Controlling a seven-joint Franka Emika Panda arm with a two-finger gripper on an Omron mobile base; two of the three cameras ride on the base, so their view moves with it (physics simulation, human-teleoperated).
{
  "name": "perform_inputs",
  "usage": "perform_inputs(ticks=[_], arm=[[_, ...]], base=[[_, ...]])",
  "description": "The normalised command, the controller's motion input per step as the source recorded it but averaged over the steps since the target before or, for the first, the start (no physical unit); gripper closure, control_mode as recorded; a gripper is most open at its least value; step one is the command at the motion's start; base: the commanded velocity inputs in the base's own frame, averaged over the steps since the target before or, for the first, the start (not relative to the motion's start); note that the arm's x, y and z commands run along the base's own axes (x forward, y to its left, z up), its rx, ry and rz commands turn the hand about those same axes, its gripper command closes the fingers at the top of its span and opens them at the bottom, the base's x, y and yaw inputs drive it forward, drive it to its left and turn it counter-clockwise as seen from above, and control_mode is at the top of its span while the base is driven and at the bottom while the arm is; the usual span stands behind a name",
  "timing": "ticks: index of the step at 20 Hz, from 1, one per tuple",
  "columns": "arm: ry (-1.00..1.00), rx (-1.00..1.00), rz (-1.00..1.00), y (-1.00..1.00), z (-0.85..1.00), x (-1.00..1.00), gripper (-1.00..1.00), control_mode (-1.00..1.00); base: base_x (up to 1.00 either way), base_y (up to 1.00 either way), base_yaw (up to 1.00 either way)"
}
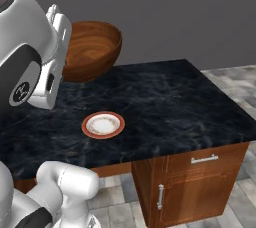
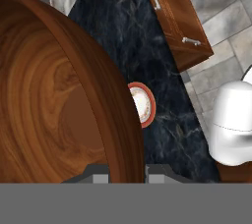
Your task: Move the bowls from the cabinet to the plates on the dining table.
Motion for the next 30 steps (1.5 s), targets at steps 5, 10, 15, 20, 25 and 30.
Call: perform_inputs(ticks=[5,10,15,20,25,30], arm=[[0.00,0.00,0.00,0.00,0.00,0.00,1.00,1.00],[0.00,0.00,0.00,0.00,0.00,0.00,1.00,1.00],[0.00,0.00,0.00,0.00,0.00,0.00,1.00,1.00],[0.00,0.00,0.00,0.00,0.00,0.00,1.00,1.00],[0.00,0.00,0.00,0.00,0.00,0.00,1.00,1.00],[0.00,0.00,0.00,0.00,0.00,0.00,1.00,1.00]], base=[[0.42,-0.02,0.17],[0.31,-0.01,0.21],[0.19,-0.07,0.22],[0.11,-0.48,0.07],[0.00,-0.62,0.00],[0.11,-0.50,0.04]])
